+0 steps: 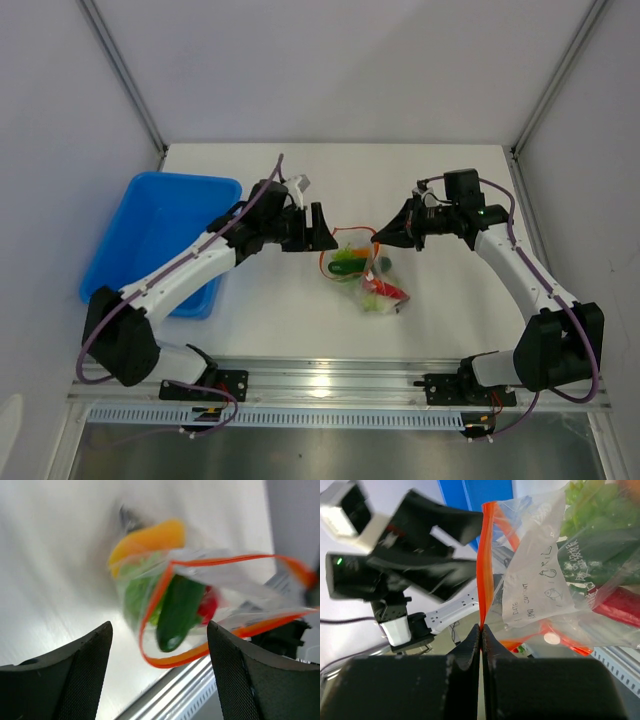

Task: Place the food in the zip-top bag and seal the zipper
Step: Zip the zipper food storage bag at the center of the board.

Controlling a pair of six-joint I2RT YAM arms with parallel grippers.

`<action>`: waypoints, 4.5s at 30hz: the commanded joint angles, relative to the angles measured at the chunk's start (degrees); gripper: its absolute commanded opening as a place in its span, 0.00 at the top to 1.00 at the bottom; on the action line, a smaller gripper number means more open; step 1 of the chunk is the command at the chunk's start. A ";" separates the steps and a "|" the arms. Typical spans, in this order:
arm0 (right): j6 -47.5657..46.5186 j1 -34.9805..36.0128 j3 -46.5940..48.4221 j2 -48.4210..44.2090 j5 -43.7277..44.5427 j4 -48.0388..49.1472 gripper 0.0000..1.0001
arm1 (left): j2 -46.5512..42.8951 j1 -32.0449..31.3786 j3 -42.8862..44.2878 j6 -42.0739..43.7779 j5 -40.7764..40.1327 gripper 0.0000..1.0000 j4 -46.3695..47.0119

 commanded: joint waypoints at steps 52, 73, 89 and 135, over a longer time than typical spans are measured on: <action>-40.42 12.85 21.47 0.78 31.53 -28.02 0.33 | 6.09 -0.57 12.01 -24.51 19.46 0.99 -13.55; -42.09 15.13 7.24 -11.26 44.71 -25.66 0.32 | 7.50 0.58 15.09 -24.77 21.66 0.99 -14.96; -44.81 17.07 1.70 -13.63 47.53 -13.97 0.78 | 6.27 0.67 12.37 -23.63 24.39 0.99 -11.80; -37.61 17.33 16.29 -8.97 33.90 -37.16 1.00 | 9.42 -3.90 25.10 55.89 48.52 0.04 2.37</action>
